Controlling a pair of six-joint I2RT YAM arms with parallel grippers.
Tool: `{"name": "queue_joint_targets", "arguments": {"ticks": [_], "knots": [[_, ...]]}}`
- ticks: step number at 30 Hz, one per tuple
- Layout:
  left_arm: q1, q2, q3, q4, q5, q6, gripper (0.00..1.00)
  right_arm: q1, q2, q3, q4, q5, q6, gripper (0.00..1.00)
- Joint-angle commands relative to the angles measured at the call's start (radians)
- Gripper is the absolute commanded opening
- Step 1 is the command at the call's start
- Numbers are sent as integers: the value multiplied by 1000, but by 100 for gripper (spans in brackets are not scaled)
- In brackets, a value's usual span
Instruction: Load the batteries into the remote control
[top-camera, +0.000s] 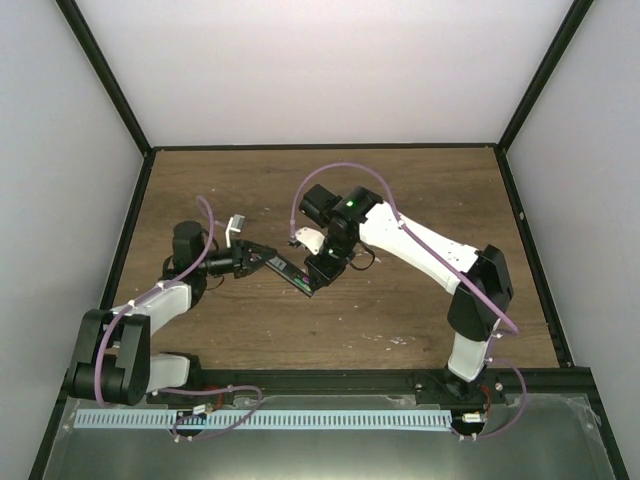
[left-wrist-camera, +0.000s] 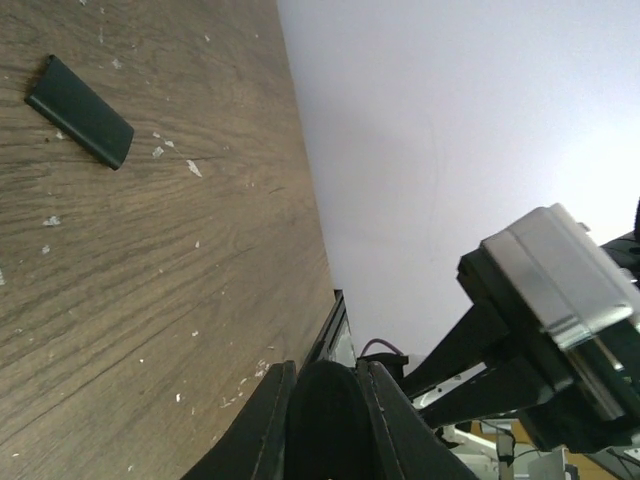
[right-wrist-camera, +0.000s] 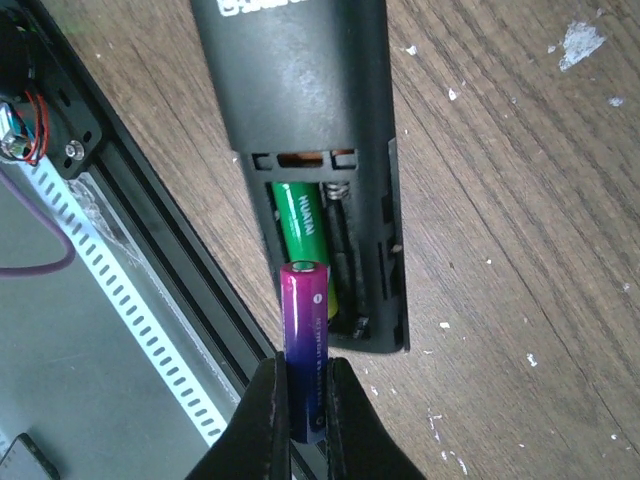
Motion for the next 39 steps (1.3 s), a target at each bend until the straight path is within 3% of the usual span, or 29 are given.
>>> {"name": "queue_joint_targets", "arguments": {"ticks": [1,27,39], "knots": [[-14,1,26,56,-2,-54,0,10,18,45,-14,15,2,2],[-33,-38,3,49,-4,-72,0,10,79,85,-18,68,20,6],[-35,-48,-12,82,-5,-99,0,10,74,98,-9,61,25,12]]}}
